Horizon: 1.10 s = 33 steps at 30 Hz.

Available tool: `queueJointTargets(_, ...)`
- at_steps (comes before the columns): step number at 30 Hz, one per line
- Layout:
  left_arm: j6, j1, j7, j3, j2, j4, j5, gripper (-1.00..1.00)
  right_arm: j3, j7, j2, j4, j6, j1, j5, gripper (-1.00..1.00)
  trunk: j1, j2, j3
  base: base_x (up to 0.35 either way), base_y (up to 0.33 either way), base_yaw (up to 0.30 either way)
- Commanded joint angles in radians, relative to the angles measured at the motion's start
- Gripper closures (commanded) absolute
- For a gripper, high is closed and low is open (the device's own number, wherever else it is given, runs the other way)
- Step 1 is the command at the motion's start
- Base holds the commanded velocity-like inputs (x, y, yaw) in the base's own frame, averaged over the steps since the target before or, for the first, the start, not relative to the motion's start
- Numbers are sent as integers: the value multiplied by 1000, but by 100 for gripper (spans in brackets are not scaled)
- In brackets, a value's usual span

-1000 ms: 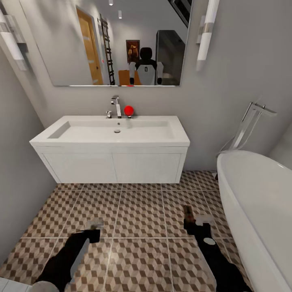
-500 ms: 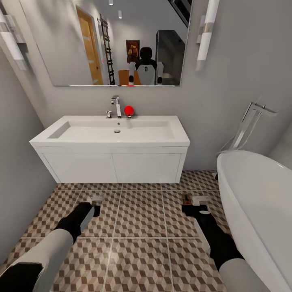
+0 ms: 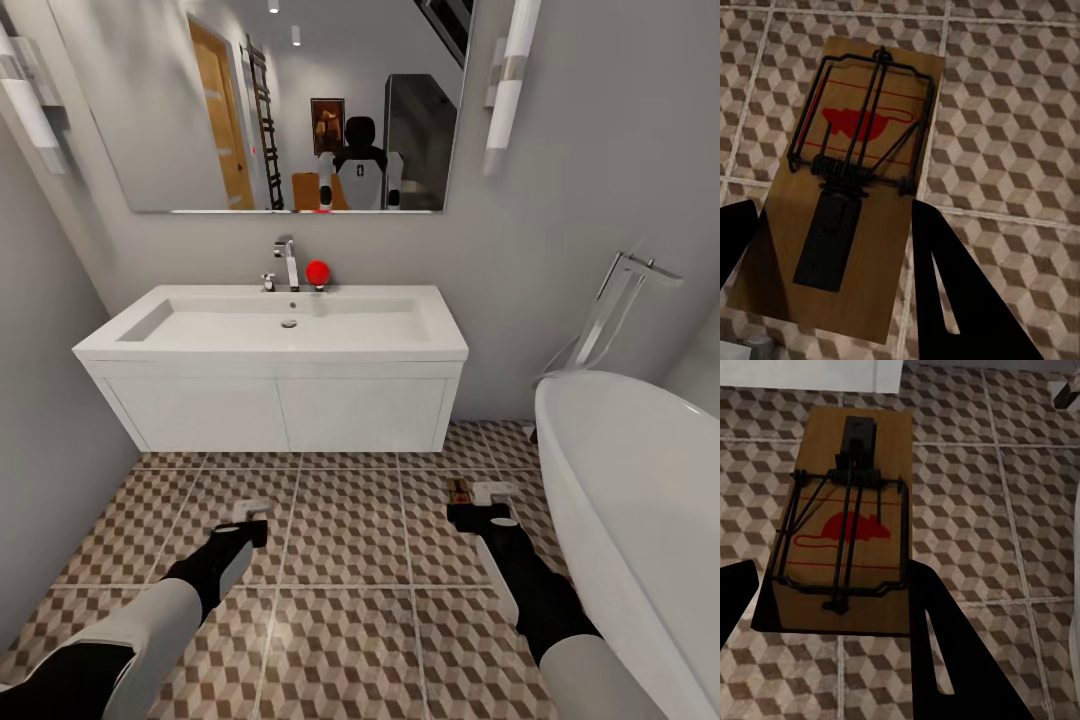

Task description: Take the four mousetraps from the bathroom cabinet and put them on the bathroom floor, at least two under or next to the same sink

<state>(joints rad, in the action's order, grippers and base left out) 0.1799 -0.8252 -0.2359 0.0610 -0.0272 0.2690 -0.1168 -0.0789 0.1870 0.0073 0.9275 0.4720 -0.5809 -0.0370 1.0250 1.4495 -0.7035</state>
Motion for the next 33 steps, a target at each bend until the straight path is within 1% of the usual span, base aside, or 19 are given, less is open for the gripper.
queueJointTargets(1, 5, 0, -7, 7, 0, 2, -7, 100, -3, 6, -1, 2, 5, -1, -5, 100, 0, 0, -1, 0, 0, 0)
queueJointTargets(5, 2, 0, -8, 7, -3, 9, -7, 100, -3, -18, -1, 1, 5, -1, -6, 100, 0, 0, -1, 0, 0, 0)
queueJointTargets(6, 2, 0, -9, 7, -3, 16, -7, 100, -3, -38, -1, 1, 5, -1, -5, 100, 0, 0, -1, 0, 0, 0)
queueJointTargets(7, 6, 0, -11, 7, -6, 51, -7, 100, -3, -57, 0, 1, 5, -1, -4, 100, 0, 0, -1, 0, 0, 0)
queueJointTargets(10, 8, 0, -11, 8, -11, 70, -7, 100, -2, -62, -1, 2, 5, -1, -1, 100, 0, 0, -1, 0, 0, 0)
queueJointTargets(13, 9, 0, -12, 8, -14, 72, -7, 100, -2, -62, -4, -2, -24, 0, 3, 100, 0, 0, -1, 0, 0, 0)
queueJointTargets(14, 9, 0, -11, 8, -23, 71, -8, 100, 1, -18, -3, -6, -20, -22, 16, 100, 0, 0, -1, 0, 0, 0)
queueJointTargets(15, 9, 0, -11, 8, -26, 71, -8, 100, 1, -6, -2, -7, -11, -35, 20, 100, 0, 0, -1, 0, 0, 0)
queueJointTargets(17, 9, 0, -11, 8, -31, 71, -8, 100, 1, 33, 2, -29, 56, -110, 29, 100, 0, 0, -1, 0, 0, 0)
queueJointTargets(18, 9, 0, -11, 8, -32, 71, -7, 100, 1, 43, 5, -54, 91, -152, 30, 100, 0, 0, -1, 0, 0, 0)
queueJointTargets(19, 9, 0, -11, 8, -32, 71, -7, 100, 1, 46, 7, -65, 104, -171, 30, 100, 0, 0, -1, 0, 0, 0)
queueJointTargets(20, 9, 0, -11, 8, -32, 71, -7, 100, 1, 49, 10, -83, 120, -203, 30, 100, 0, 0, -1, 0, 0, 0)
queueJointTargets(21, 9, 0, -11, 8, -33, 71, -7, 100, 0, 50, 13, -95, 127, -225, 30, 100, 0, 0, -1, 0, 0, 0)
queueJointTargets(22, 9, 0, -11, 8, -32, 71, -7, 100, -1, 50, 14, -101, 128, -232, 30, 100, 0, 0, -1, 0, 0, 0)
queueJointTargets(24, 8, 0, -11, 8, -31, 71, -7, 100, -4, 44, 19, -124, 109, -250, 29, 100, 0, 0, -1, 0, 0, 0)
queueJointTargets(27, 8, 0, -11, 8, -30, 72, -7, 100, -4, 15, 22, -195, 38, -258, 29, 100, 0, 0, -1, 0, 0, 0)
queueJointTargets(29, 7, 0, -11, 8, -31, 72, -7, 100, -3, -28, 23, -275, -29, -260, 30, 100, 0, 0, -1, 0, 0, 0)
queueJointTargets(32, 6, 0, -9, 8, -31, 71, -8, 100, -3, -70, 22, -345, -86, -261, 32, 100, 0, 0, -1, 0, 0, 0)
queueJointTargets(33, 6, 0, -9, 7, -31, 71, -8, 100, -3, -74, 22, -353, -92, -261, 32, 100, 0, 0, -1, 0, 0, 0)
